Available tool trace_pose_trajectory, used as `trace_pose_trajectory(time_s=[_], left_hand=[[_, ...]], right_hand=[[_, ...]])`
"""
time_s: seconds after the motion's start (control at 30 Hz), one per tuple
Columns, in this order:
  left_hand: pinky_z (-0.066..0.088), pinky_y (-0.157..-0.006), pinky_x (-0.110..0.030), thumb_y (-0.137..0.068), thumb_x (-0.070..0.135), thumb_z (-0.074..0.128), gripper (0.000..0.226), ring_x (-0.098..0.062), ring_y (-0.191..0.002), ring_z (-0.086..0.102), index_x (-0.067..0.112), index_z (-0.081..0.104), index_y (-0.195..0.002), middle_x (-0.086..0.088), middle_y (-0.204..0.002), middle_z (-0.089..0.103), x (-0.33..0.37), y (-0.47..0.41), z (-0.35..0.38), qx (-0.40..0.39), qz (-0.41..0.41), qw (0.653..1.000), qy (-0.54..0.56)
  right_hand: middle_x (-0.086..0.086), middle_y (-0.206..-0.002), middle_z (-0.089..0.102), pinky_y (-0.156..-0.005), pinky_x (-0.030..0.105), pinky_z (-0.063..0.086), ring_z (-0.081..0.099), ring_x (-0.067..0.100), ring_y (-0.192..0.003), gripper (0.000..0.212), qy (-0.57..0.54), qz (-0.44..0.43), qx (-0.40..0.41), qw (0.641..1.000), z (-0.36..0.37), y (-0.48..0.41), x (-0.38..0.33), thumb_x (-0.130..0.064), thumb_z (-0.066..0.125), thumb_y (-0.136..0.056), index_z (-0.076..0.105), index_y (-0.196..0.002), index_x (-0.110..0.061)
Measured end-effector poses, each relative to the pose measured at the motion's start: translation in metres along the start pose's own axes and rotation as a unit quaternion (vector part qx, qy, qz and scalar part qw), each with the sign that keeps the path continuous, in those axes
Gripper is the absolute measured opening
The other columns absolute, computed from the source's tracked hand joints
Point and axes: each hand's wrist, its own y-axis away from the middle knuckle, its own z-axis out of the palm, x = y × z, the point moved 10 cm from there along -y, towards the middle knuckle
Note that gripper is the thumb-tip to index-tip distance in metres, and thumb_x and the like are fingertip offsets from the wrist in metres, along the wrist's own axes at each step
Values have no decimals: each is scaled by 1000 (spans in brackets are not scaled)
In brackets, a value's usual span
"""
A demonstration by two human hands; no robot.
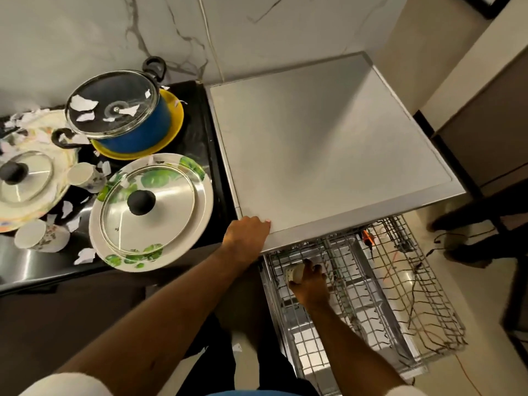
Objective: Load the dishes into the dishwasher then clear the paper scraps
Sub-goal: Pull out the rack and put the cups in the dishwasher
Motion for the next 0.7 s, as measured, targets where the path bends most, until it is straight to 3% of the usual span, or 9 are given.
trace_pose_trajectory(time_s=[0.17,0.4,0.5,0.7], left_hand=[[50,-99,-44,-99,14,59,68,-30,-123,56,20,25,-158,-10,-133,56,0,0,1,19,-3,1000,1],[51,-97,-43,-98,15,63,73,-29,-119,58,16,23,-159,-10,-132,57,2,-1,0,23,-3,1000,-8],[51,-96,-43,-95,16,67,78,-28,-117,59,15,22,-159,-9,-130,57,3,0,1,23,-8,1000,-11],[51,-95,-43,-95,16,68,81,-28,-115,59,15,20,-160,-9,-127,58,3,-1,3,17,-11,1000,-8]], right_hand=[[21,-154,36,-100,47,55,49,42,-133,94,8,25,-26,999,17,-11,-4,-51,74,-89,25,-161,-16],[22,-171,10,-116,47,40,23,43,-153,103,60,29,-45,997,35,-22,-10,-63,61,-94,5,-165,-14],[21,-171,6,-116,49,41,20,43,-155,105,61,13,-56,996,41,-23,-22,-64,61,-94,3,-166,-16],[23,-169,11,-112,49,47,23,44,-153,99,19,-18,-55,998,47,-27,-35,-49,70,-95,7,-166,-21]])
